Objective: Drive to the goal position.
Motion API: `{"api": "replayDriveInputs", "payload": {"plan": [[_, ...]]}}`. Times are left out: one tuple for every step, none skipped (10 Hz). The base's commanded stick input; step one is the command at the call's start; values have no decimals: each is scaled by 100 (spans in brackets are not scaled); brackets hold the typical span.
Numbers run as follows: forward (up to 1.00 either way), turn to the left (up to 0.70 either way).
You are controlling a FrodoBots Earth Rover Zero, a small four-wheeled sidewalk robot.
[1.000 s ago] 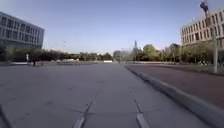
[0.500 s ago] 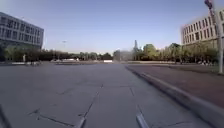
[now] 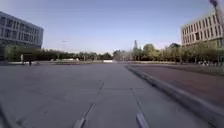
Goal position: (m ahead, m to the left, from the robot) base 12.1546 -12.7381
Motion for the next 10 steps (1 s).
{"api": "replayDriveInputs", "payload": {"plan": [[60,-12],[60,-10],[60,0],[60,0],[60,0],[60,0],[60,-5],[60,-12],[60,-13],[60,-13]]}}
